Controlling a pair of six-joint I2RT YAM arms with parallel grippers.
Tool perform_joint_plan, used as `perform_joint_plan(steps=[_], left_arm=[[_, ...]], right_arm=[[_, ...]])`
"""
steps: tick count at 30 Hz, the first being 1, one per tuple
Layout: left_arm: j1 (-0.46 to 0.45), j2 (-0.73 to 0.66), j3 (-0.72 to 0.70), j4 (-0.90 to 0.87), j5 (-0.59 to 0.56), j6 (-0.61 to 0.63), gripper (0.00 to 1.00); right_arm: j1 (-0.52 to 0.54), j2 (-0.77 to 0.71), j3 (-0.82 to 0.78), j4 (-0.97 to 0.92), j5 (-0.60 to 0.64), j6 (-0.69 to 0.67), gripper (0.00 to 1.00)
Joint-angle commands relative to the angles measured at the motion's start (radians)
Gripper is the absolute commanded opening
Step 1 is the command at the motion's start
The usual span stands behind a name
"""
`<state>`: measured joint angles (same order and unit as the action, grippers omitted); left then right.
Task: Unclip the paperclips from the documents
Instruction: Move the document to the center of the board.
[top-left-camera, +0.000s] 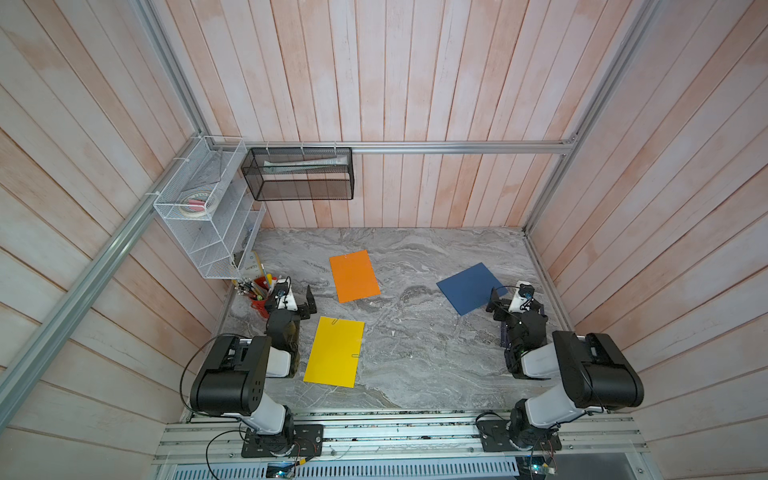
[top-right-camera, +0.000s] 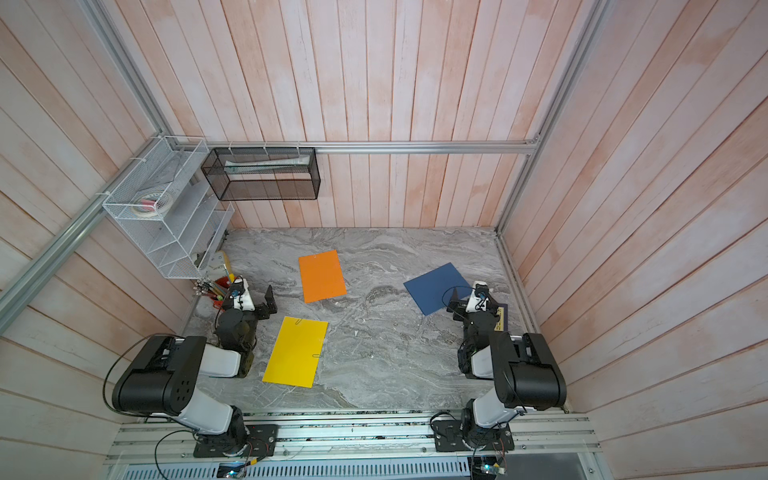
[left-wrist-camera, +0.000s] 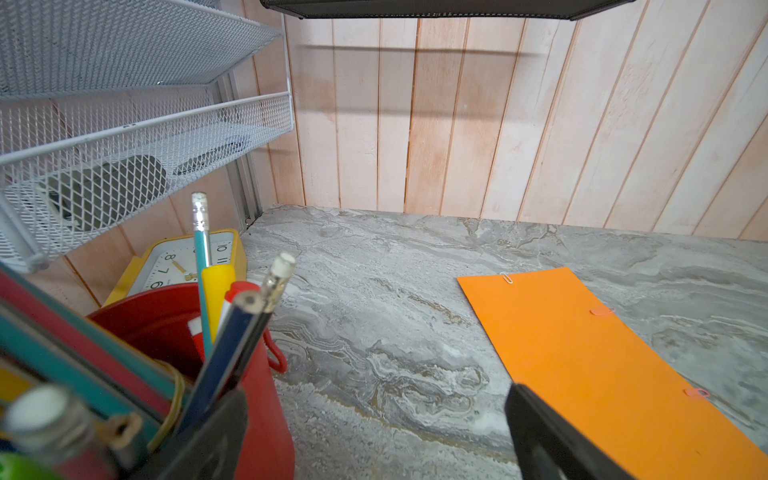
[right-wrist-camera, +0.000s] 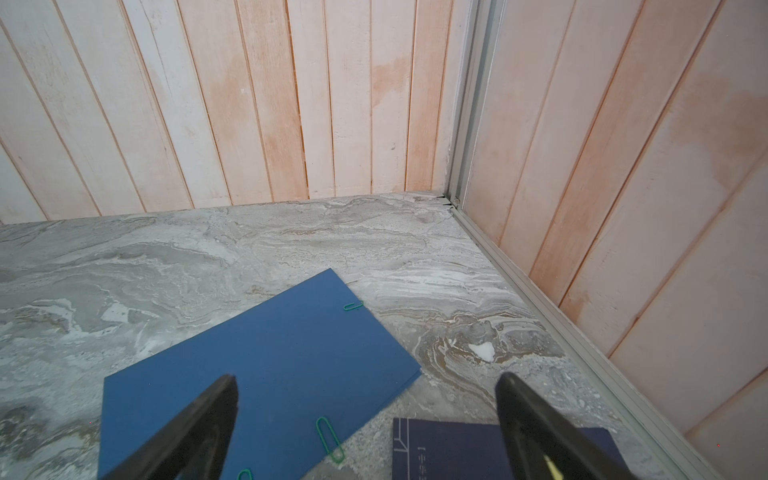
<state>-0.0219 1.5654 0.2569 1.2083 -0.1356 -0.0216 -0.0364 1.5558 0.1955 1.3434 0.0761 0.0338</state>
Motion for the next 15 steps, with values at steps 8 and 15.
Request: perform_joint_plan(steps=[8, 15], left_arm=[[0.008, -0.109, 0.096, -0.258, -0.014, -0.003, 0.99], [-0.009, -0.153, 0.236, -0.513, 0.021, 0.021, 0.99]], right_arm=[[0.004, -0.074, 0.062, -0.148, 0.002, 0.014, 0.98], [0.042, -0.213, 0.255, -0.644, 0.117, 0.078, 0.98]])
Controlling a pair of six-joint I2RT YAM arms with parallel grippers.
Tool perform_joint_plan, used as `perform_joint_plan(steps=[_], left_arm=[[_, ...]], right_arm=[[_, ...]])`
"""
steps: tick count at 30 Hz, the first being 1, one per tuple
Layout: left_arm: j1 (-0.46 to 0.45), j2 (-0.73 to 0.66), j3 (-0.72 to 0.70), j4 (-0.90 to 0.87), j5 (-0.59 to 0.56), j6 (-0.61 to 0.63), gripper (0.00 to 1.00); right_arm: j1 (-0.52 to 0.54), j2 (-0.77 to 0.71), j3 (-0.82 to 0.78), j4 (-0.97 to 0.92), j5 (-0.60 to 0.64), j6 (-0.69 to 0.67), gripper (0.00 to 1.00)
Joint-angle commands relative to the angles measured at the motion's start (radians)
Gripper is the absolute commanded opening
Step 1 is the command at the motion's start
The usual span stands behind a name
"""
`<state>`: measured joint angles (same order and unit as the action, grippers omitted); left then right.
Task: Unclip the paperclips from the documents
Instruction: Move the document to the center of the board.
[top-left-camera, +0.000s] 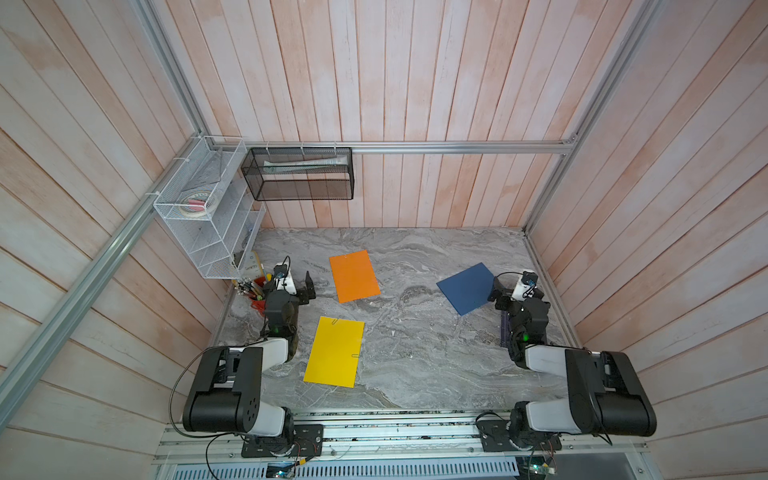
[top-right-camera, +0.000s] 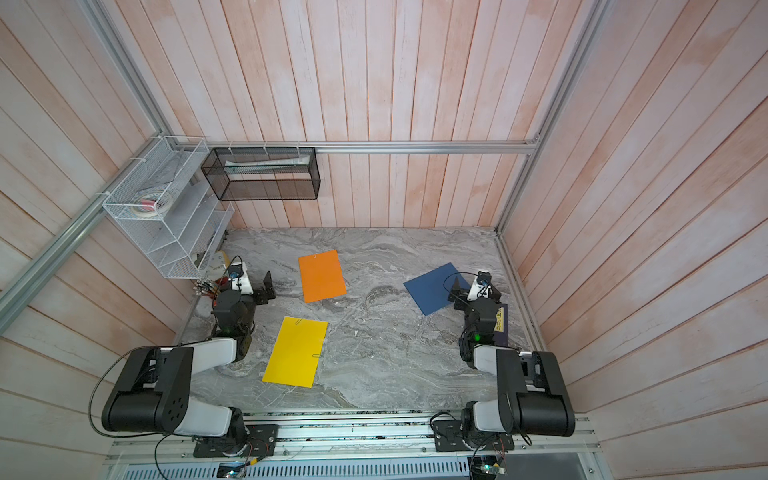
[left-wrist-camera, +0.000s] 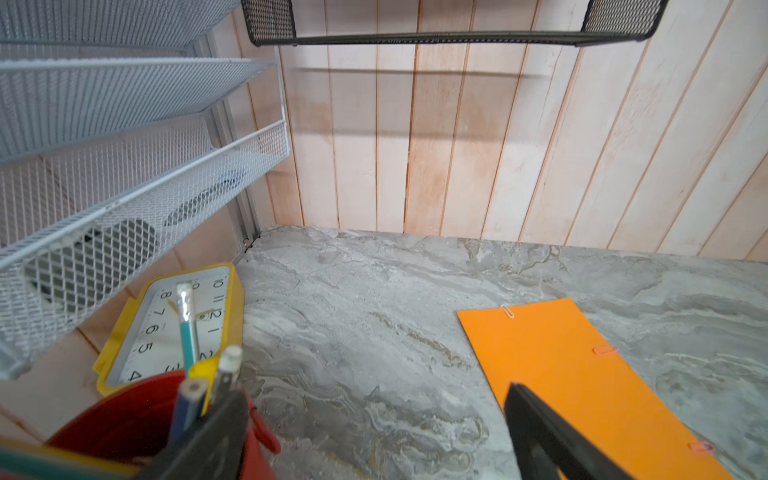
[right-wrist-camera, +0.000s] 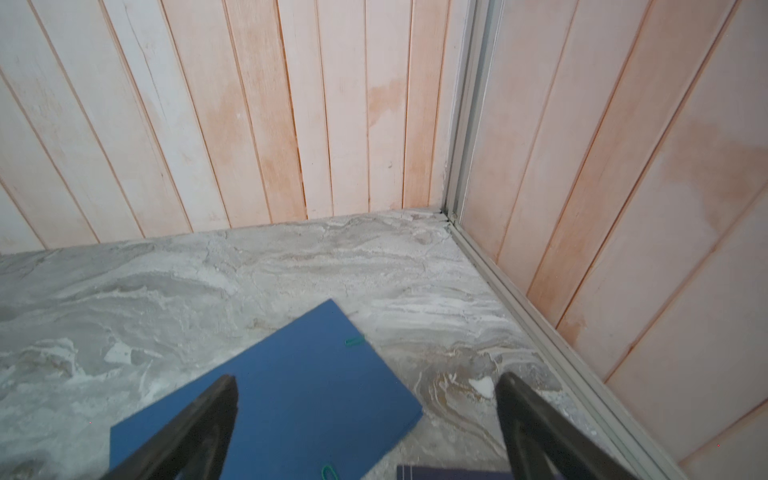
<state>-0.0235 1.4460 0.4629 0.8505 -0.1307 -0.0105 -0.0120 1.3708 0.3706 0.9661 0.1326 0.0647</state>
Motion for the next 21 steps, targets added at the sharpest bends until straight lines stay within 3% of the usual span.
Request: perform_joint_plan(steps=[1, 10, 14, 21], left_arm=[[-0.009, -0.044, 0.050, -0.190, 0.016, 0.000, 0.99], [-0.068, 0.003, 0.294, -0.586, 0.121, -0.192, 1.00], [-0.115, 0.039, 0.346, -0.669, 0.184, -0.250, 1.00], [-0.188, 0.059, 0.371, -0.715, 0.272, -0.324, 1.00]], right_arm=[[0.026, -0.032, 0.125, -0.345, 0.053, 0.062, 0.98], [0.078, 0.142, 0.498, -0.869, -0.169, 0.192, 0.96], [0.084, 0.287, 0.636, -0.989, -0.274, 0.205, 0.88], [0.125, 0.482, 0.827, -1.125, -0.264, 0.171, 0.74]])
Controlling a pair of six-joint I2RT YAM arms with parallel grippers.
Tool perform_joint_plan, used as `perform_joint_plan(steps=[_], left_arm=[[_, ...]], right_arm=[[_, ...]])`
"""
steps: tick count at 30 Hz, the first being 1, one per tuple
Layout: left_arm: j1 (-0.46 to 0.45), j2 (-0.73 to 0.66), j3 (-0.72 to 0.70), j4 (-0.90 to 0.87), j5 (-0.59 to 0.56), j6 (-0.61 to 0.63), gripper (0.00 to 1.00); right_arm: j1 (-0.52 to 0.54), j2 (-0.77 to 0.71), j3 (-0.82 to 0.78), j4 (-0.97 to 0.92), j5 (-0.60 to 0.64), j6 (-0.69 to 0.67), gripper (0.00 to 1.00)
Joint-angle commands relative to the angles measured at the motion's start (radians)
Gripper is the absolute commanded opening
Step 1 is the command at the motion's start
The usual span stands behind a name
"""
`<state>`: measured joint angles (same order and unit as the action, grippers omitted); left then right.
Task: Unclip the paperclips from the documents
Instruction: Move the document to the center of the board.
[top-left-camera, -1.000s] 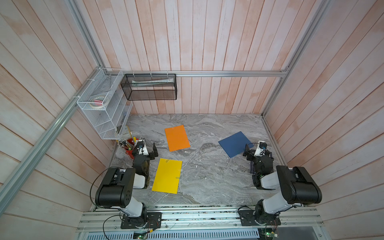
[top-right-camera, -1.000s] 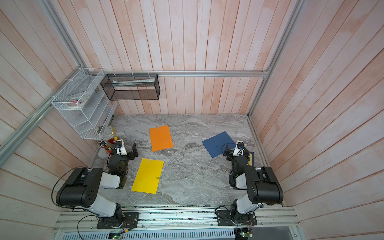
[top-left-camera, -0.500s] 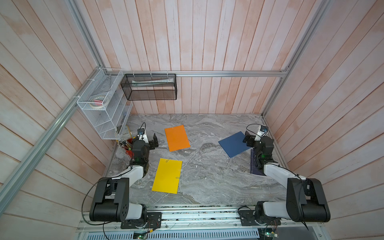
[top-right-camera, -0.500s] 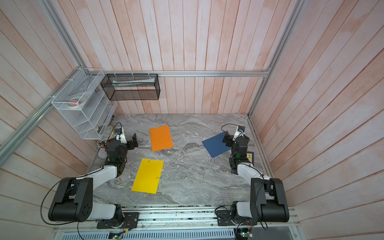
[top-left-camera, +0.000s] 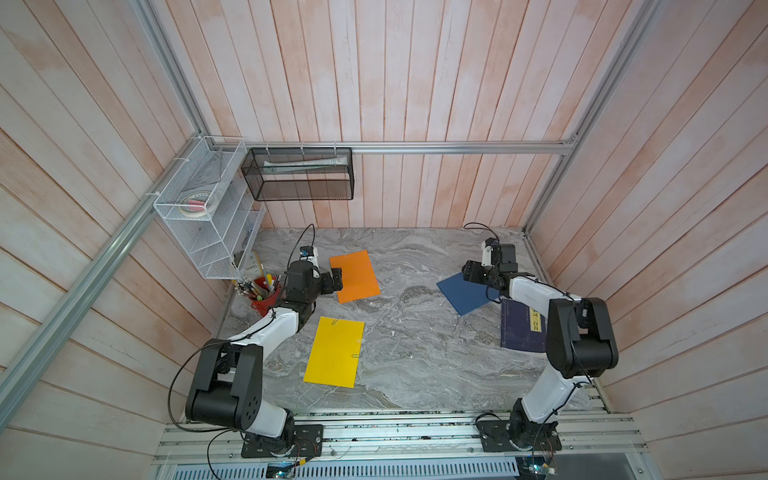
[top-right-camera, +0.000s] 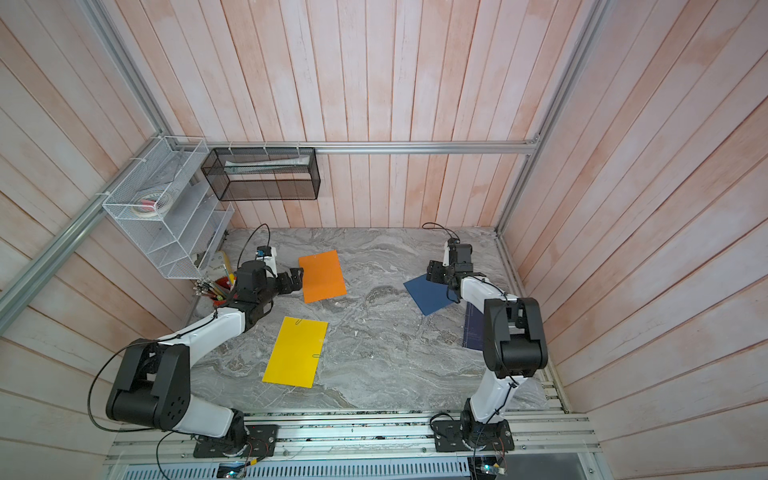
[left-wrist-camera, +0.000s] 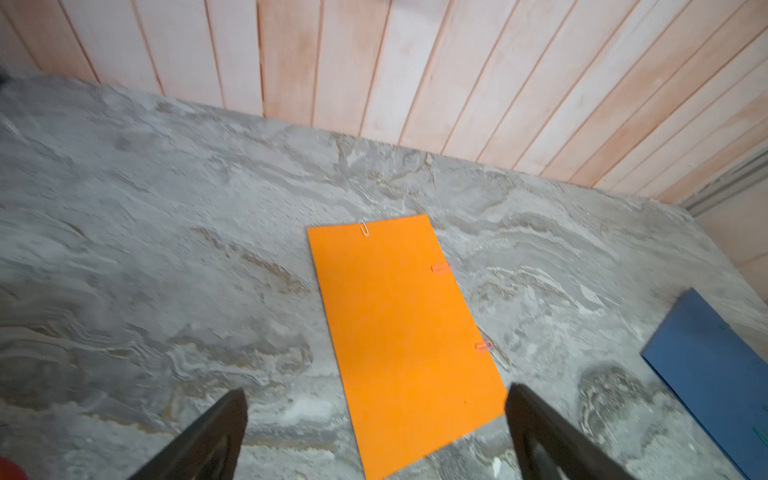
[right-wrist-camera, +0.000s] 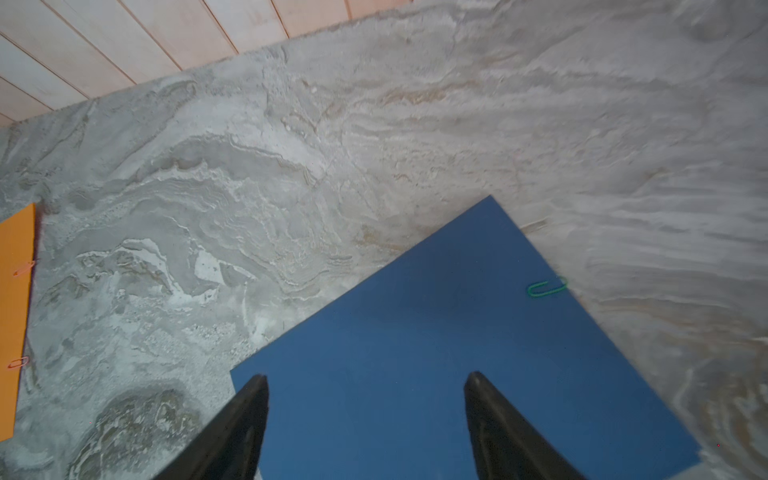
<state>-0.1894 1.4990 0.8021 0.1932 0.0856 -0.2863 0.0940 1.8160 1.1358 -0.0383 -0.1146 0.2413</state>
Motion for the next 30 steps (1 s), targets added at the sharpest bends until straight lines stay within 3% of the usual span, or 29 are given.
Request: perform_joint_plan(steps=[1, 9, 21, 30], left_arm=[[-0.029, 0.005, 0.032, -0.063, 0.062, -0.053, 1.00], [-0.045, -0.008, 0.043, -0.087, 0.087, -0.071, 1.00], [-0.045, -0.009, 0.032, -0.084, 0.124, -0.104, 1.00], [-0.044, -0.020, 0.034, -0.104, 0.135, -0.134, 1.00]], right_arm=[[0.024, 0.062, 0.085, -0.139, -0.006, -0.011, 0.73], [0.053, 0.191, 0.211, -0.275, 0.042, -0.037, 0.60], [0.132, 0.274, 0.243, -0.357, 0.099, -0.090, 0.60], [0.212, 0.234, 0.188, -0.377, 0.086, -0.140, 0.60]])
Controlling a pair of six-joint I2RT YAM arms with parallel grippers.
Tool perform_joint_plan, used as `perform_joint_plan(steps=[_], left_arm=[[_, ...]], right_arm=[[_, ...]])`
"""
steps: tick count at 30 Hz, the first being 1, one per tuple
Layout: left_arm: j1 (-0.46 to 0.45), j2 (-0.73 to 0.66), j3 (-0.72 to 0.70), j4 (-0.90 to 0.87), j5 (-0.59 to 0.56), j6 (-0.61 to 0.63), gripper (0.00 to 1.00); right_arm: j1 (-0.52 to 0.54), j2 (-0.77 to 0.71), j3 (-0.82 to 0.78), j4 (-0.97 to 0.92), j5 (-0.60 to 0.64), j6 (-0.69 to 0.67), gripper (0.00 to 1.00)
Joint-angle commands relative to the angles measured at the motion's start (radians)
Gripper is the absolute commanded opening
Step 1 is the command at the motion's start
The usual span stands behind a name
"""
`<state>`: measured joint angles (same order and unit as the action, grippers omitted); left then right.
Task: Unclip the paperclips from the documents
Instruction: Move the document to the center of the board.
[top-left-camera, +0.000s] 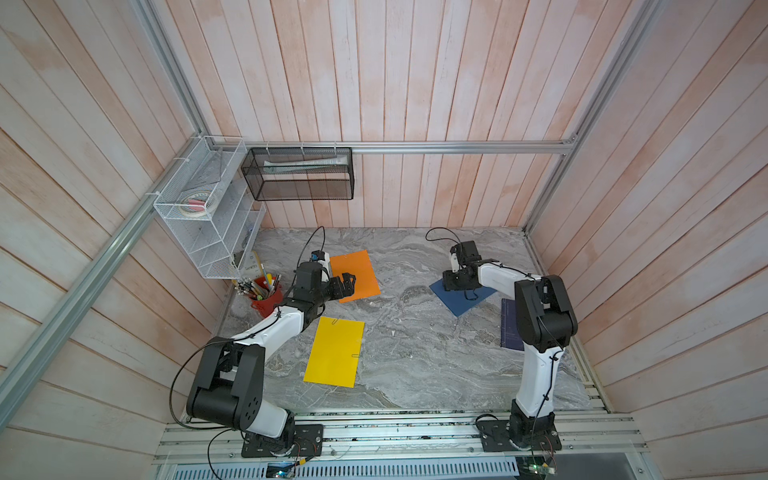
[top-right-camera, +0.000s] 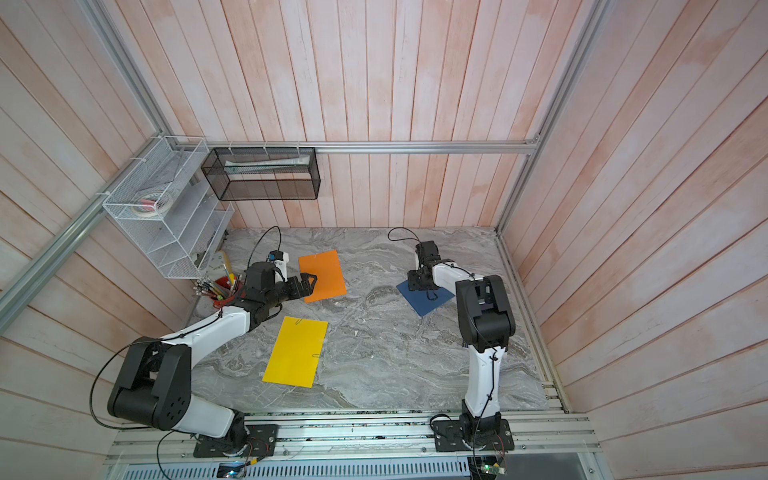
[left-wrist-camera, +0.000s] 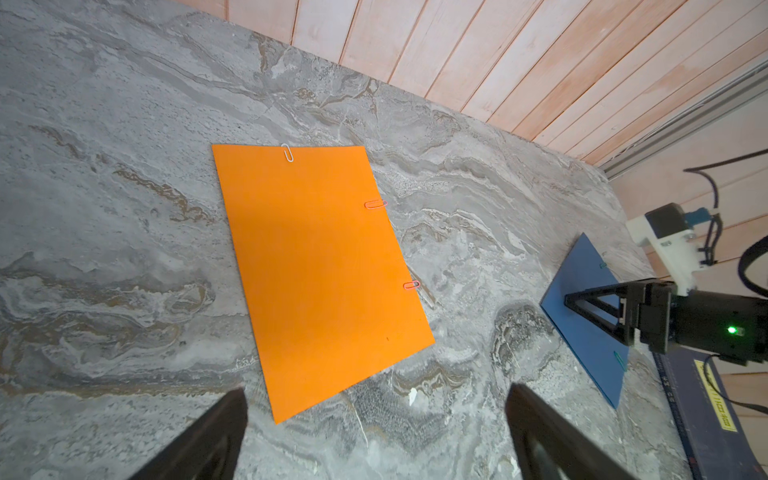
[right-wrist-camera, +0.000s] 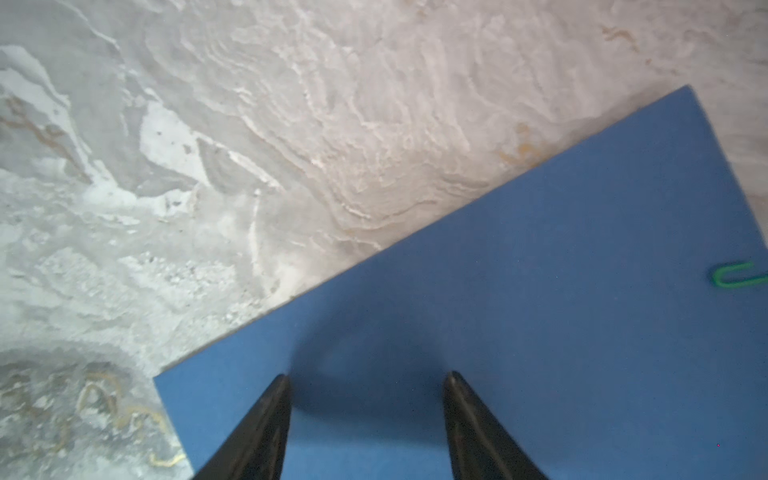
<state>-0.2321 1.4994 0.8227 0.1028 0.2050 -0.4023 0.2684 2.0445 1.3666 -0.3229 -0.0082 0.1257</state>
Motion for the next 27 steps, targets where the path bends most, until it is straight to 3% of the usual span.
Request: perform_joint_plan(steps=[1, 16, 27], left_arm=[[-0.002, -0.019, 0.011, -0.014, 0.015, -0.019, 1.00], [-0.004, -0.036, -0.043, -0.032, 0.013, -0.083, 1.00], [-0.012, -0.021, -0.016, -0.095, 0.110, -0.055, 1.00]], right_arm=[[0.048, -0.006, -0.057, -0.092, -0.019, -0.029, 0.60], [0.291, -0.187, -0.284, -0.102, -0.072, -0.062, 0.60], [0.491, -0.267, -0.365, -0.129, -0.108, -0.055, 0.59]])
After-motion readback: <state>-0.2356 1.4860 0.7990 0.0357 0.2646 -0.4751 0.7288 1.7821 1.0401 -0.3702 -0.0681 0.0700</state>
